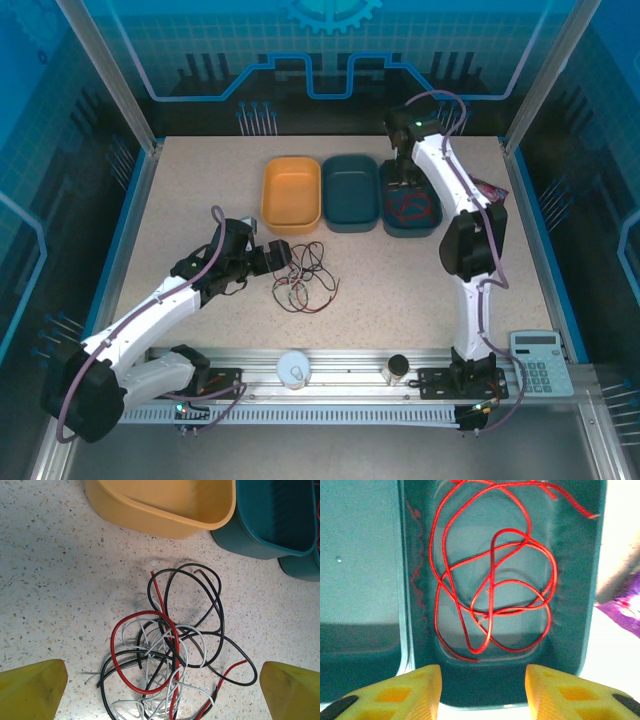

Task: Untangle the cables
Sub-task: Pick up the cable.

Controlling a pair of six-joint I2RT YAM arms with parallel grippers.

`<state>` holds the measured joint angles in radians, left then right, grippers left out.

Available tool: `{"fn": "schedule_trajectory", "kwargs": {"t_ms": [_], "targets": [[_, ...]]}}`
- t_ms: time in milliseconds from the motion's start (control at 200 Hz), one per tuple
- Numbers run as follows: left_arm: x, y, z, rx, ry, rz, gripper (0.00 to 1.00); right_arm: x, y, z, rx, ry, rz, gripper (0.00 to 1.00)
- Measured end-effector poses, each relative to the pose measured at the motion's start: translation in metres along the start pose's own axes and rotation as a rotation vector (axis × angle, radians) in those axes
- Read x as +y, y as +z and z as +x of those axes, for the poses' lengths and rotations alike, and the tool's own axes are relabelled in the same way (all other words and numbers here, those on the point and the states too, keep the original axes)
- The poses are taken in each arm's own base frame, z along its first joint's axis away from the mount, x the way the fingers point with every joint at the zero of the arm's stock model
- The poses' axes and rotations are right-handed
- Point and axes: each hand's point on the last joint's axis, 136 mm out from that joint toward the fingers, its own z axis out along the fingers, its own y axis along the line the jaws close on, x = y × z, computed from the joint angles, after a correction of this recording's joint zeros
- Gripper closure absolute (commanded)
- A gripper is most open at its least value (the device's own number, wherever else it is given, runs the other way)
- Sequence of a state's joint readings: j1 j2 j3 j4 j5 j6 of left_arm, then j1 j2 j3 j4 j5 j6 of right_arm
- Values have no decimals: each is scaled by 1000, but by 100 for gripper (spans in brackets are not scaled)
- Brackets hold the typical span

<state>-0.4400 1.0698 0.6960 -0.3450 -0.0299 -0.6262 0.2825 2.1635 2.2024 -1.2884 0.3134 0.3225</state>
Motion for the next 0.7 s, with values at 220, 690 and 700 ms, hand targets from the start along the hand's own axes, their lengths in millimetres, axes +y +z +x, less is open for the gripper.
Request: {"fn": "schedule_trajectory", "kwargs": {"t_ms": [220, 690, 700], "targets": [[0, -3, 0, -9, 1, 8, 1, 7, -27, 26, -35, -11, 2, 57], [18, 3, -6, 2, -122, -28, 1, 135, -73, 137, -169, -156, -278, 64], [20, 4, -6, 2, -128, -30, 1, 138, -72, 140, -169, -157, -283, 64]]}}
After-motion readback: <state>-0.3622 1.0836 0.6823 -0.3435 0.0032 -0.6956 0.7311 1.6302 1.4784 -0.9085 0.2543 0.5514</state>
